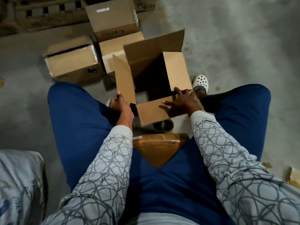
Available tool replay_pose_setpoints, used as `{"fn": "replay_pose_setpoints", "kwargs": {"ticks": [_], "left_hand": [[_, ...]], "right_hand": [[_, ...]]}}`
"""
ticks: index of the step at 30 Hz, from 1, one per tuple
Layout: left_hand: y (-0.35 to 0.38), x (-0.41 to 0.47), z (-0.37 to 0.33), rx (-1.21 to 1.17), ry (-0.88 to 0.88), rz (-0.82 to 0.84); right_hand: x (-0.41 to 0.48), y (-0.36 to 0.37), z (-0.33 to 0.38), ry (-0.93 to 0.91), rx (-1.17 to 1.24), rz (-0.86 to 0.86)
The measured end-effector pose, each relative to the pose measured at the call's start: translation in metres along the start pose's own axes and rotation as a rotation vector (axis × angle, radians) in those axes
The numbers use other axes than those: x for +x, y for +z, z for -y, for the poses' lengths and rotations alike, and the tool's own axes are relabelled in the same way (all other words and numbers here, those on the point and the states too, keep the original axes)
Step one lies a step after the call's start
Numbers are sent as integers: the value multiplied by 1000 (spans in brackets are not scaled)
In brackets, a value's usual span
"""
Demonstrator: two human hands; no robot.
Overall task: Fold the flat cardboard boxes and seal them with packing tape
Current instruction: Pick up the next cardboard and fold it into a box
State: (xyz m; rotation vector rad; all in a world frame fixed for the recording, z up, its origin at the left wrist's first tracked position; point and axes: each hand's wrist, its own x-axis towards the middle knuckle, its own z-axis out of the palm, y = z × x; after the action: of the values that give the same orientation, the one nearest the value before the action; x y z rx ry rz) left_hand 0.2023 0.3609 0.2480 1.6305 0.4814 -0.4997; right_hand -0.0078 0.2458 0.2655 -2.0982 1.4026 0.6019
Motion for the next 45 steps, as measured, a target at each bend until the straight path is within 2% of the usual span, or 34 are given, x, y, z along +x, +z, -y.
{"fn": "replay_pose_setpoints", "kwargs": {"ticks": [2,6,10,13,15,19,22,24,28,32,36,41,45], "left_hand": [[0,-3,-2,32,40,14],[-4,-17,-5,130,123,146],[-7,-31,-1,476,341,396],[-6,-31,2,583,341,488],[-4,-29,0,605,374,450],[0,-23,-11,702,466,259],[0,-24,-12,700,449,222],[0,-31,-9,724,439,281],[-2,-46,6,788,181,479],[2,-55,21,910,72,465],[6,-53,29,971,84,428],[7,-41,33,1087,121,427],[5,-47,38,1342,184,584]], "right_hand": [[-1,0,-1,20,-4,1],[4,1,-15,-89,-151,67],[16,14,-18,-106,-221,9],[25,24,-12,-150,-262,-28],[27,24,-12,-162,-259,-35],[28,22,-16,-187,-243,-46],[34,11,-15,-204,-93,101],[37,-2,-8,-208,-4,140],[57,-16,8,-121,223,2],[80,-30,31,-172,346,-67],[108,-54,59,-314,382,-216],[144,-82,81,-463,301,-376],[171,-87,89,-479,260,-389]]}}
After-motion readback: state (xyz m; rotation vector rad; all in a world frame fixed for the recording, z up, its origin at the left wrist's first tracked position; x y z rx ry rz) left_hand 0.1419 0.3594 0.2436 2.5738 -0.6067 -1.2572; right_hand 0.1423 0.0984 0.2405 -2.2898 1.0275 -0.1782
